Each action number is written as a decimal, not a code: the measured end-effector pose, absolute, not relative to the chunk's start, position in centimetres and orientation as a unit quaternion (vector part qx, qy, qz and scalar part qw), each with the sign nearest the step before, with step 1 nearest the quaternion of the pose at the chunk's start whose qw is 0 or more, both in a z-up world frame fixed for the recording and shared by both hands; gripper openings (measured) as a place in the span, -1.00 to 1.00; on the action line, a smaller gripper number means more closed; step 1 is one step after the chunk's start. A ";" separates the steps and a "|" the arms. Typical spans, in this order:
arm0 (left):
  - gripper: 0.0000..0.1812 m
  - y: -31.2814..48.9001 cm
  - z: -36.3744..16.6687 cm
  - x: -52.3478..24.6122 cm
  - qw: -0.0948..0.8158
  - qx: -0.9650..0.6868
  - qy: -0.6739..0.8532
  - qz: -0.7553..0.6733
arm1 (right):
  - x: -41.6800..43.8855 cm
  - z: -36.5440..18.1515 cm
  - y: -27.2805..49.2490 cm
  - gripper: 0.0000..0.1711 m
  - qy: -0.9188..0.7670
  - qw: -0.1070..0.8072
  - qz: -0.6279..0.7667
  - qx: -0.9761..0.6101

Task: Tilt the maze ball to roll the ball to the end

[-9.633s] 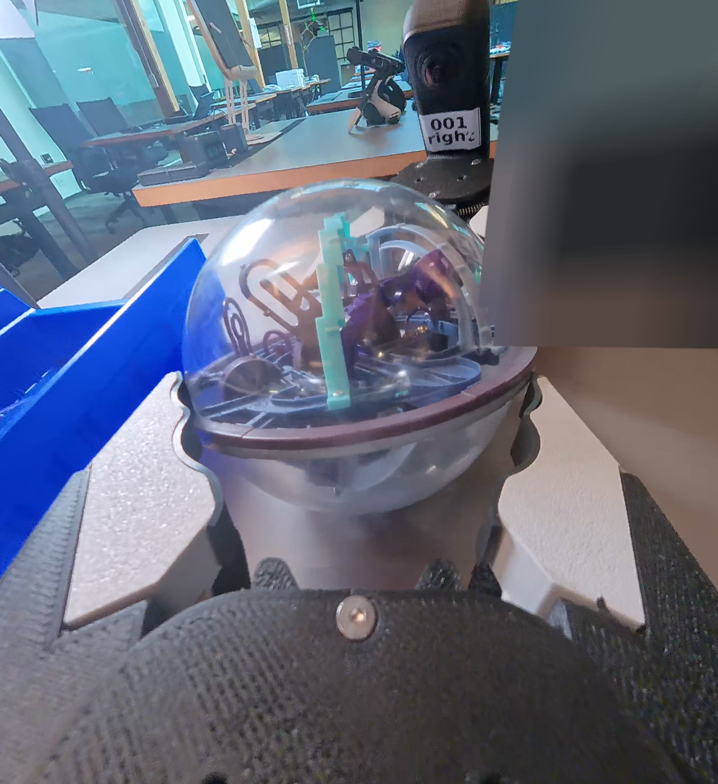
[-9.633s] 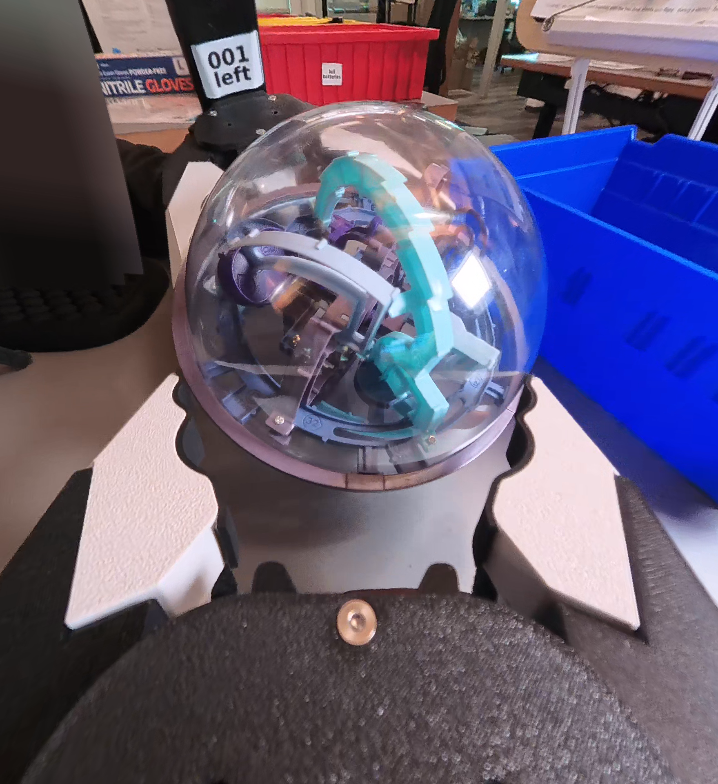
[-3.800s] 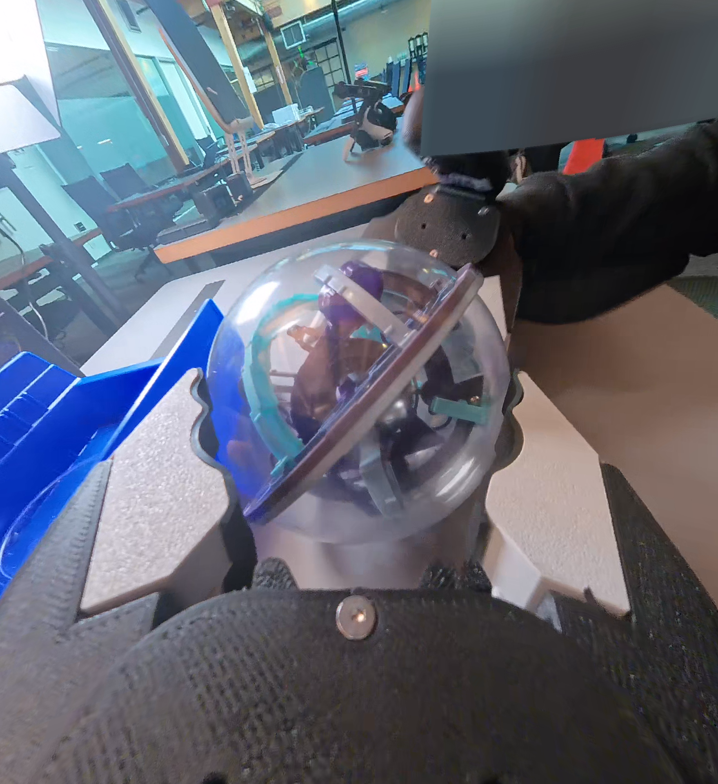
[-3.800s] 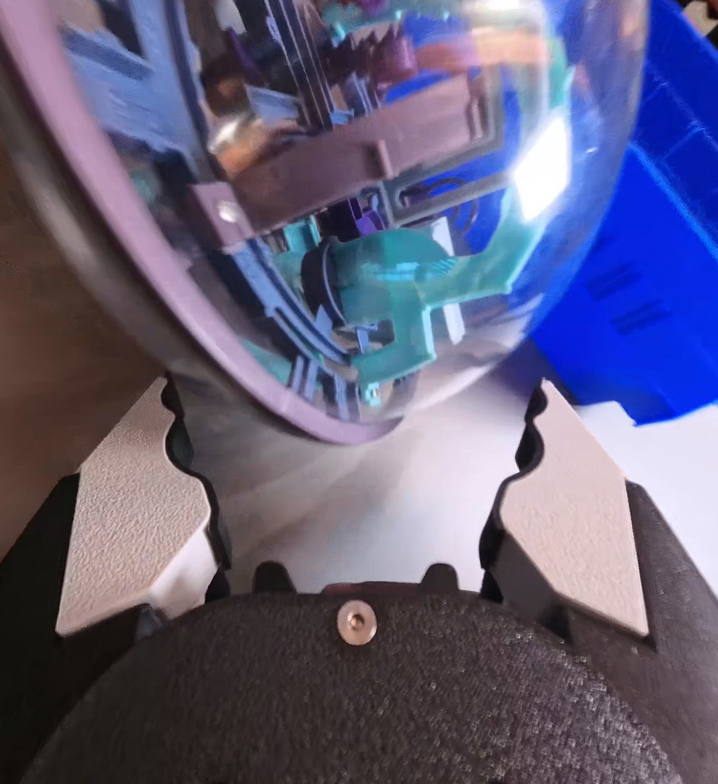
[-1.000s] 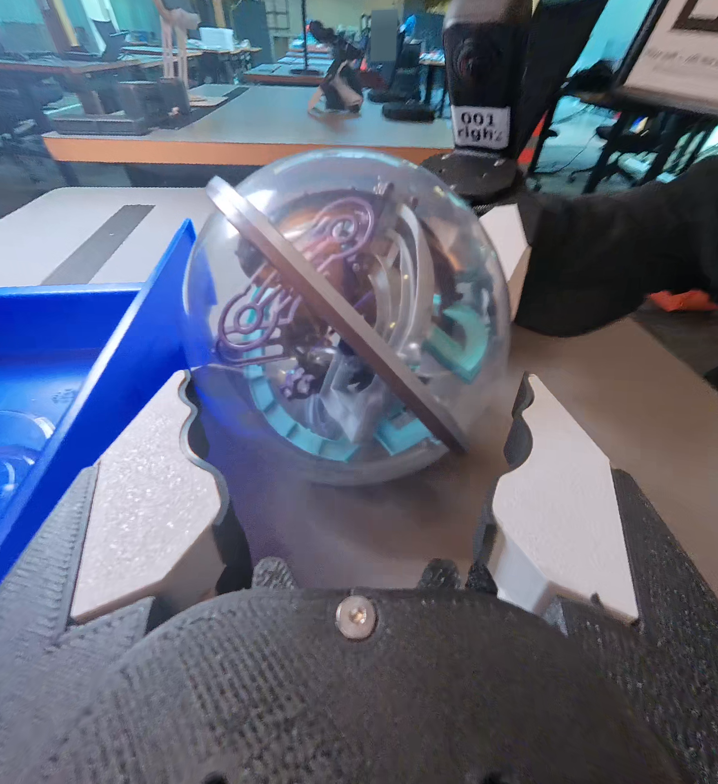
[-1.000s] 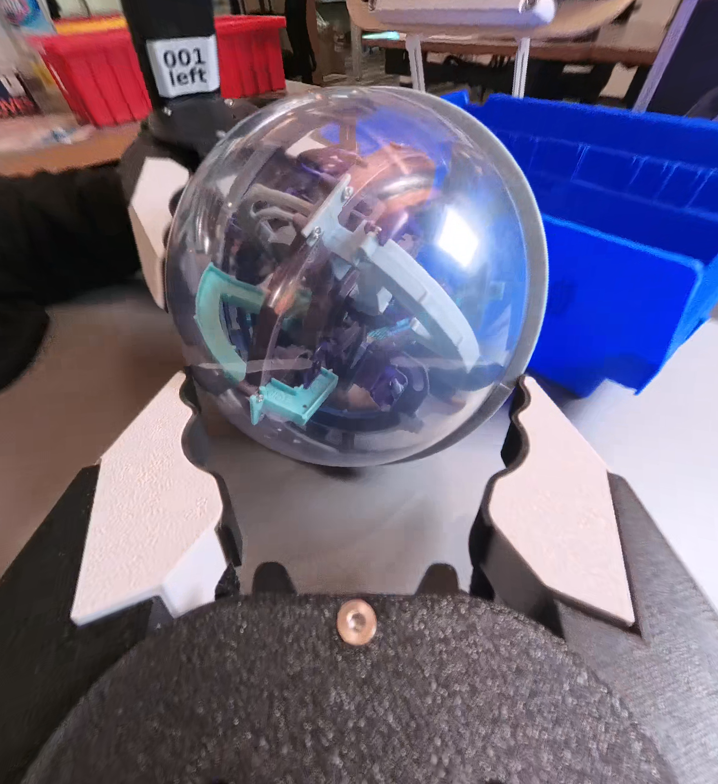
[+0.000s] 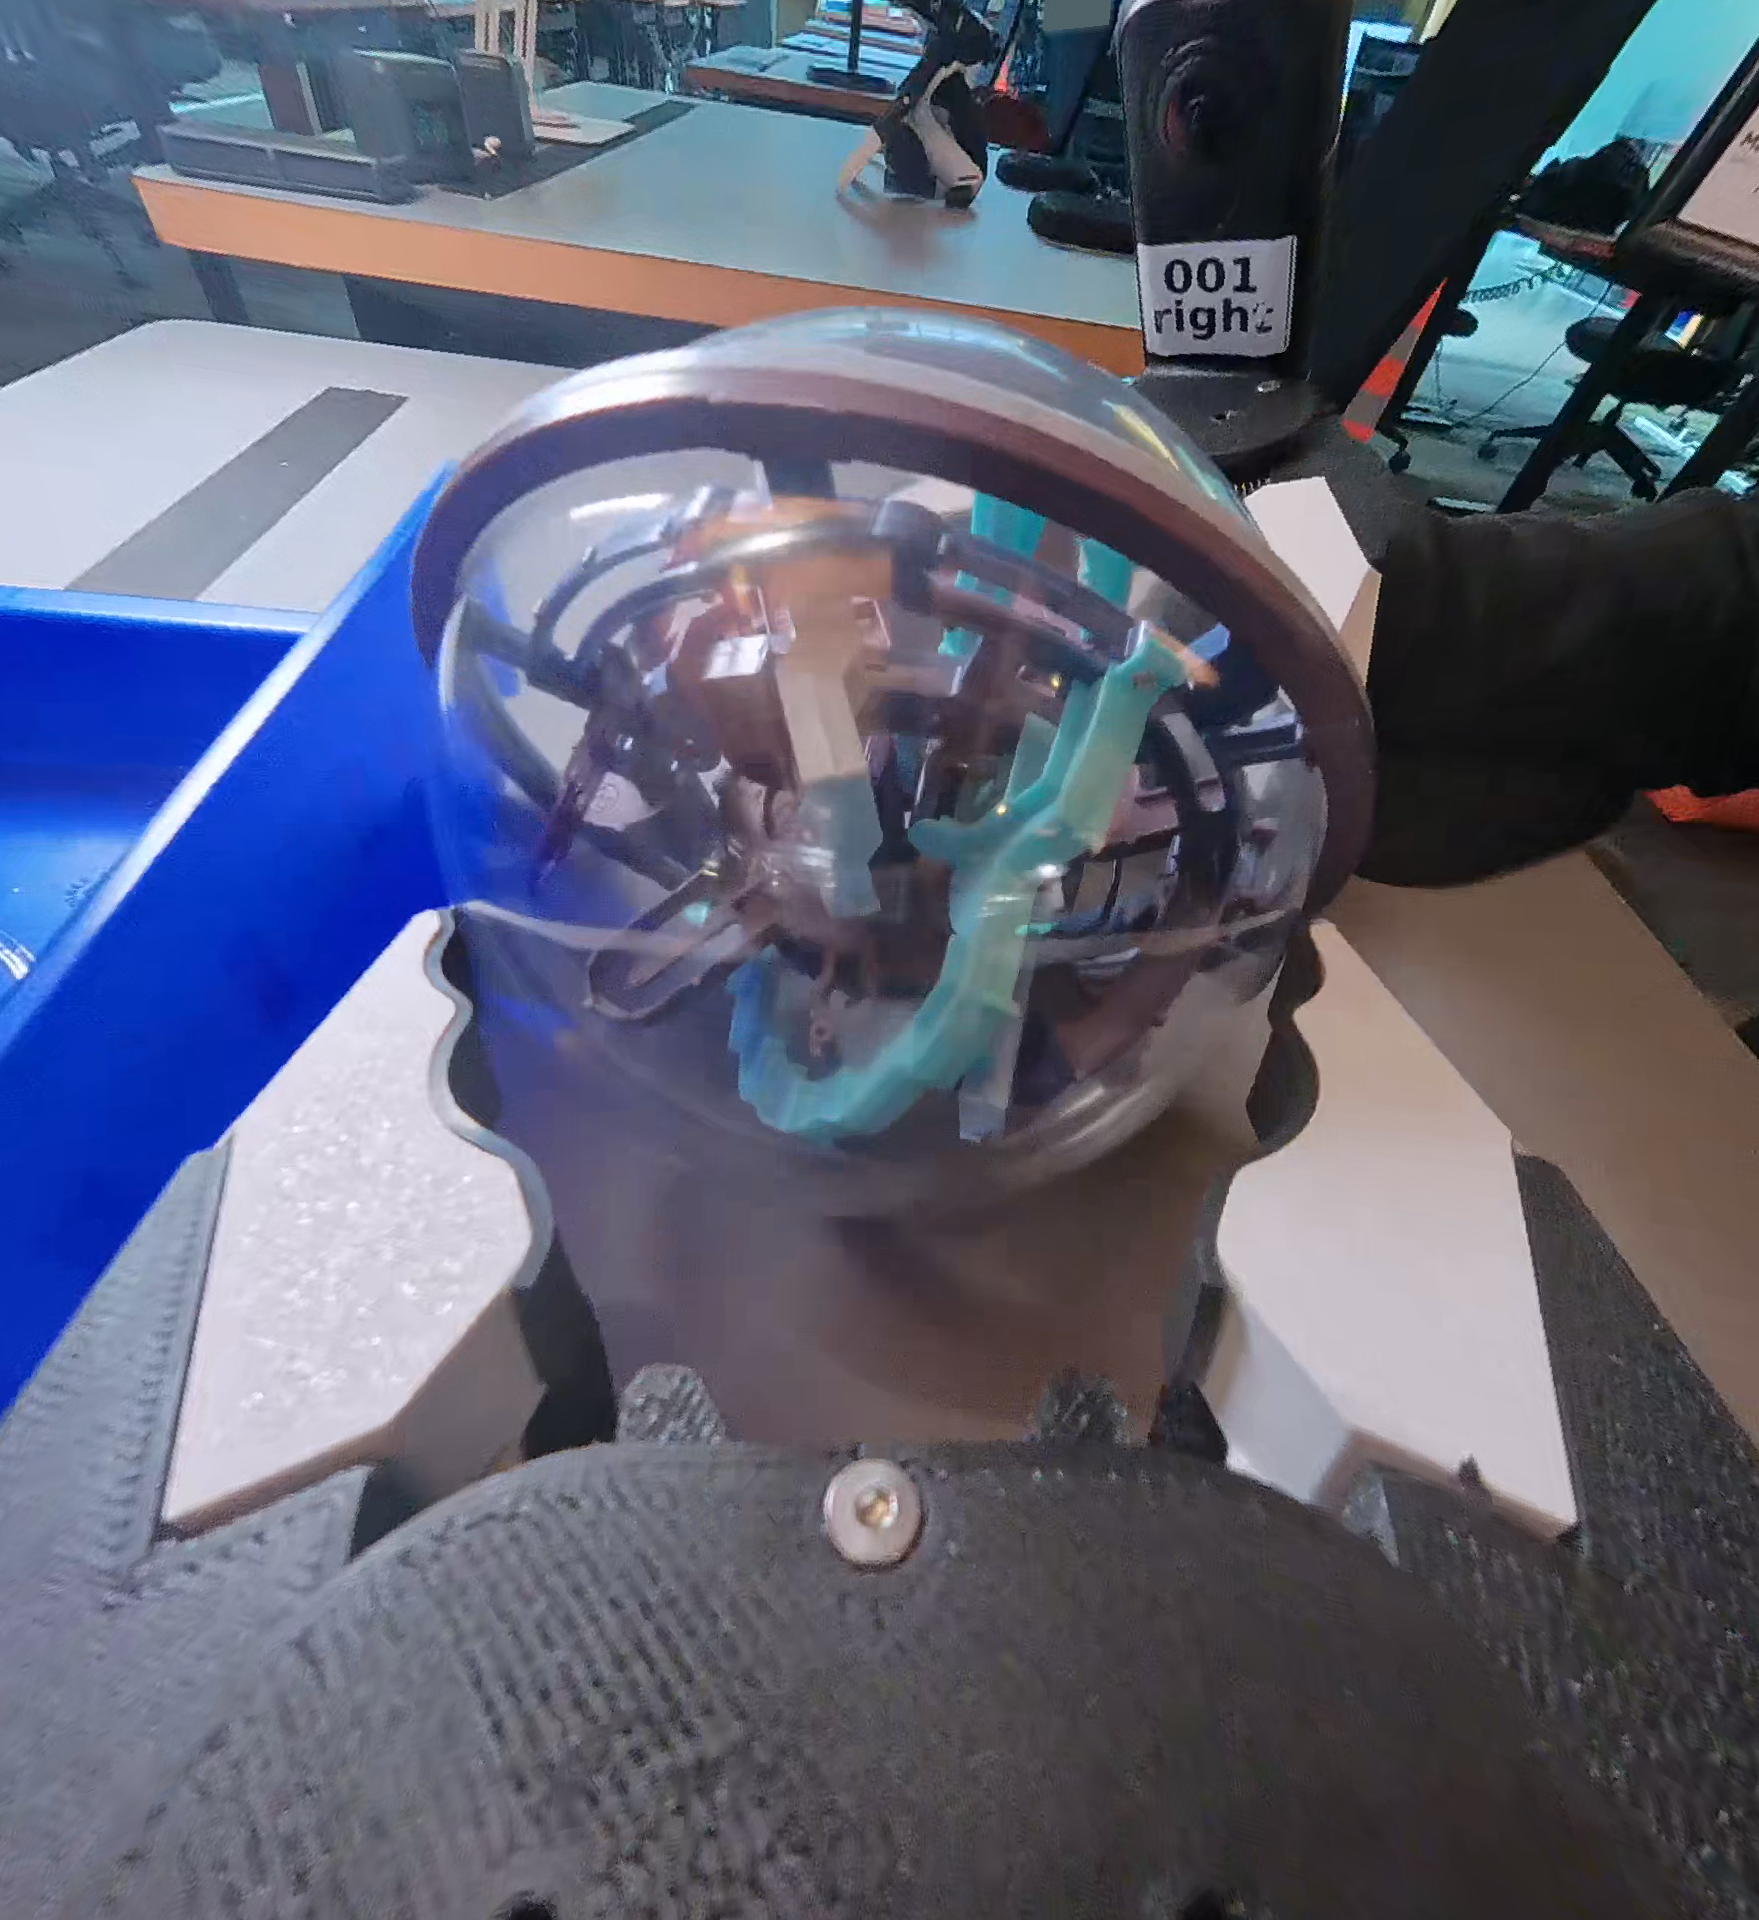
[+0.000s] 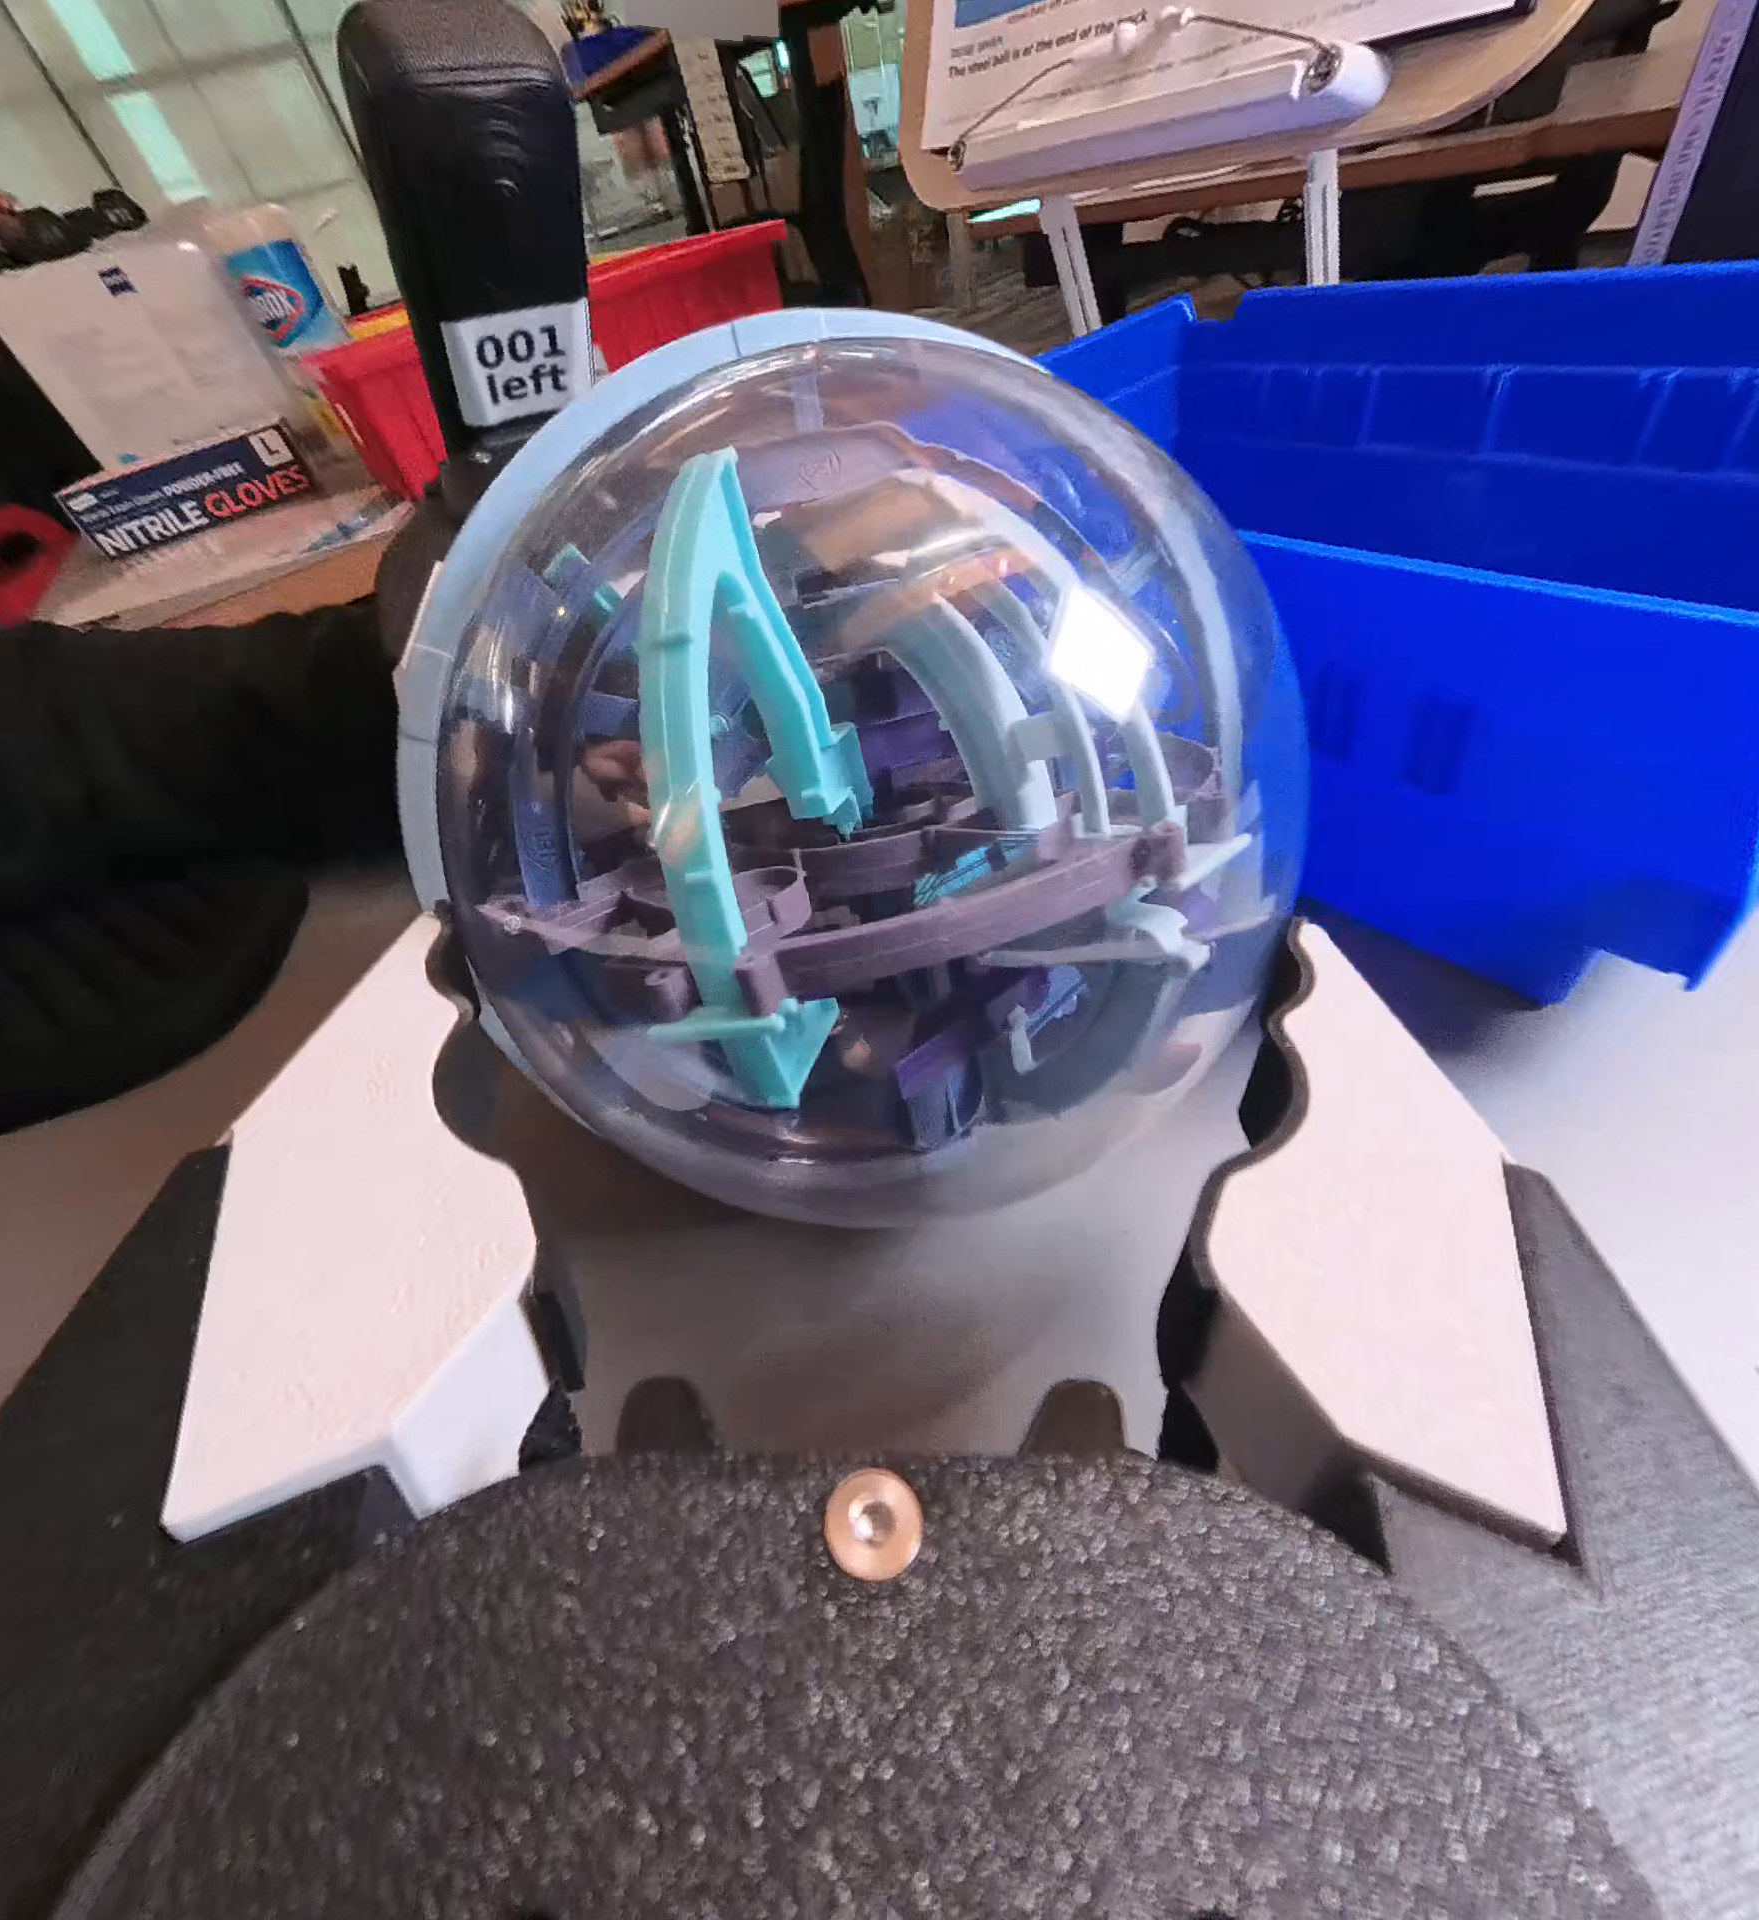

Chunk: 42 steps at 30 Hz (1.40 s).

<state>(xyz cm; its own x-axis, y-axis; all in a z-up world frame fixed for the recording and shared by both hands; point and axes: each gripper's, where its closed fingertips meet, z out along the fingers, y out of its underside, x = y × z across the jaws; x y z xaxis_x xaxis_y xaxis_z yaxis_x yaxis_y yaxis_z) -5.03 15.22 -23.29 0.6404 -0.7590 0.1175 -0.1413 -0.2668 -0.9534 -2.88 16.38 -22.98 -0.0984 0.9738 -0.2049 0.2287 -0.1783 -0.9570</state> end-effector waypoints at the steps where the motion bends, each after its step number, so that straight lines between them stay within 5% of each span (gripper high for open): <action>1: 0.63 15.2 -23.2 -5.0 0.526 -0.737 0.306 -0.294 | -2.8 -23.0 16.3 0.70 -0.530 0.358 0.518 -0.568; 28: 0.60 11.4 -21.3 -4.8 0.518 -0.777 0.244 -0.262 | -2.5 -25.0 11.9 0.72 -0.586 0.259 0.539 -0.546; 42: 0.59 10.3 -22.4 -4.3 0.565 -0.730 0.310 -0.228 | -1.8 -24.4 12.1 0.70 -0.643 0.340 0.477 -0.494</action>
